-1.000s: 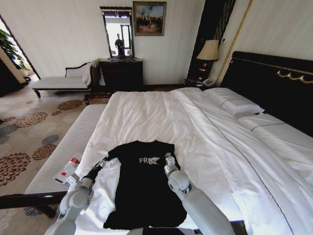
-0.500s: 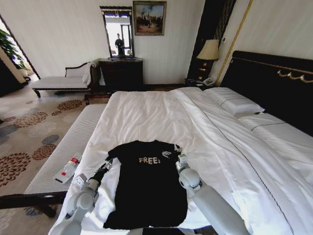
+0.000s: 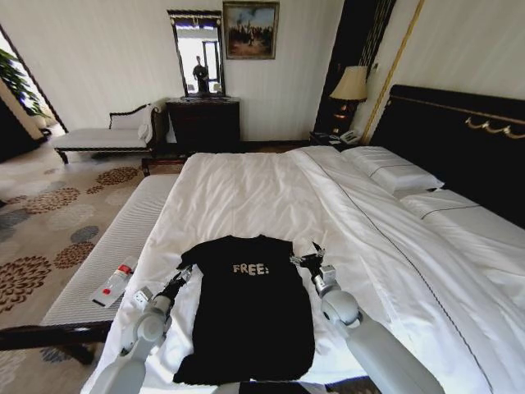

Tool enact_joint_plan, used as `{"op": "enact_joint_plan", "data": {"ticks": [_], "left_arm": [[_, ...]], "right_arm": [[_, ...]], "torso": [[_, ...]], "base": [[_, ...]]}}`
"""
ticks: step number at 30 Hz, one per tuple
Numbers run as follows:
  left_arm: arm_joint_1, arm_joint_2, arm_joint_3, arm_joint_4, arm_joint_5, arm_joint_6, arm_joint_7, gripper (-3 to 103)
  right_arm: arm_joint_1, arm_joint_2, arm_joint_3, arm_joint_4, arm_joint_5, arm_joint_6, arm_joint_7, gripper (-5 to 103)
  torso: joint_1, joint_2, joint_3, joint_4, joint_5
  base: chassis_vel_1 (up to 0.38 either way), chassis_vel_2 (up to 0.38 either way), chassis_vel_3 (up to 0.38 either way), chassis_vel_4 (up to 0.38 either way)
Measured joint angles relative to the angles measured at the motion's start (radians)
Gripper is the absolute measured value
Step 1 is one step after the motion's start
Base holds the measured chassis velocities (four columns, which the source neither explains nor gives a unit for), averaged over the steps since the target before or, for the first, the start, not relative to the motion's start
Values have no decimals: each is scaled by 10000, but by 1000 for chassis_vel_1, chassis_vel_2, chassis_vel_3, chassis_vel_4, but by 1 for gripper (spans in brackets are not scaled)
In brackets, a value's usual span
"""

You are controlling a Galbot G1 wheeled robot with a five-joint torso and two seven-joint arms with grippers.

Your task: Fold the clothes on the bed.

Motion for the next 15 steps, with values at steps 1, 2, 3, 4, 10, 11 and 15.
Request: {"op": "enact_joint_plan", "data": {"ticks": [1,2,3,4,10,11,15], "left_arm": [[-24,-9,-19,80,6,-5,16,62],[-24,-9,-19,80,6,-5,16,62],[-104,-15,-123,327,147,-38,159,61],[-226,100,-315,675,250,-72,375,61],[-868,231,-203,1391,348,-202,470,58],[-868,231,-203,1391,348,-202,470,58],[-1300,288,50,1685,397,-211,471,49]], "right_arm": [[-17,-9,24,16,3,5,2,100],[-17,-9,24,16,3,5,2,100],[-58,-25,67,49,15,13,8,100],[-118,-23,93,92,18,17,65,100],[-102,15,19,111,7,-61,262,100],[-102,15,19,111,7,-61,262,100],[-116,40,-16,158,7,-128,339,100]], "torso": [[0,0,0,1,-1],[0,0,0,1,-1],[0,0,0,2,-1],[0,0,0,2,0],[0,0,0,3,-2],[0,0,0,3,-2],[1,0,0,1,0]], "base": [[0,0,0,0],[0,0,0,0],[0,0,0,0],[0,0,0,0],[0,0,0,0],[0,0,0,0],[0,0,0,0]]}}
